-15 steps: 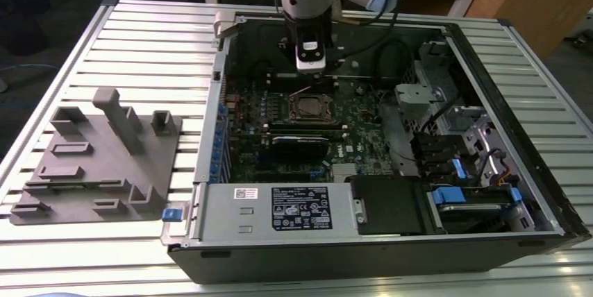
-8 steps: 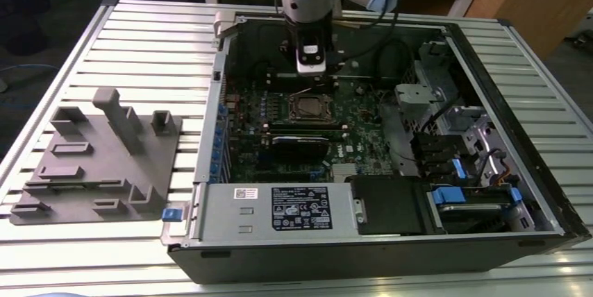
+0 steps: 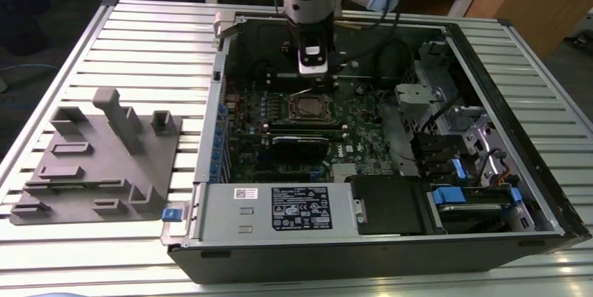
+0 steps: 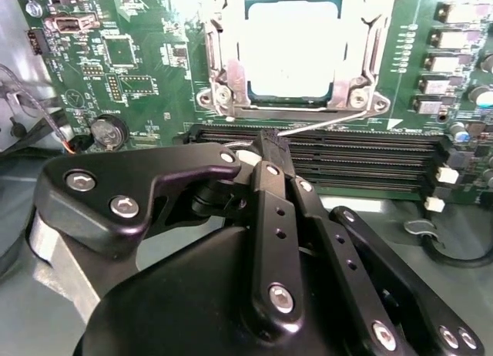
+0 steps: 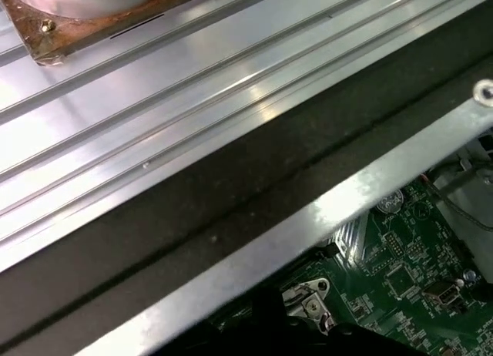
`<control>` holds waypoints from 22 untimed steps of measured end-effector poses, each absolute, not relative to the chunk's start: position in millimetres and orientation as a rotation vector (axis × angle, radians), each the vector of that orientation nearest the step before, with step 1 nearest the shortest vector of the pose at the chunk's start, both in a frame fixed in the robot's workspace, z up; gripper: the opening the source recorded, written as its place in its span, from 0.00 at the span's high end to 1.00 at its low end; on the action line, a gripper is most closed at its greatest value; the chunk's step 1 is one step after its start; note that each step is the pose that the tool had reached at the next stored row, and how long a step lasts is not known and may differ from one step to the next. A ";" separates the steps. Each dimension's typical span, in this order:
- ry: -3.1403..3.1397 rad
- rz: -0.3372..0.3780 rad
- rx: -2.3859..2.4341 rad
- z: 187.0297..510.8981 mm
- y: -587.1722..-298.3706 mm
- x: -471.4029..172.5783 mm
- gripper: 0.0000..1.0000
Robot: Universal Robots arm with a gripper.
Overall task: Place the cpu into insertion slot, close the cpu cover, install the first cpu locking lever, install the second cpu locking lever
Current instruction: 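Install the first cpu locking lever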
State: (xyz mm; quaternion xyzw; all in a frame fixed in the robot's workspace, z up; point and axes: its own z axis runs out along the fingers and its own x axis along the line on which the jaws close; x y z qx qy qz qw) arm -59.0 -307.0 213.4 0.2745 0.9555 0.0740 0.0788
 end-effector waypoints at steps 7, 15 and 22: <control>2.859 0.218 0.823 207.8 -307.0 -54.9 0.89; 2.858 0.216 0.825 204.7 -303.6 -54.9 0.89; 2.857 0.217 0.825 202.6 -303.5 -54.9 0.89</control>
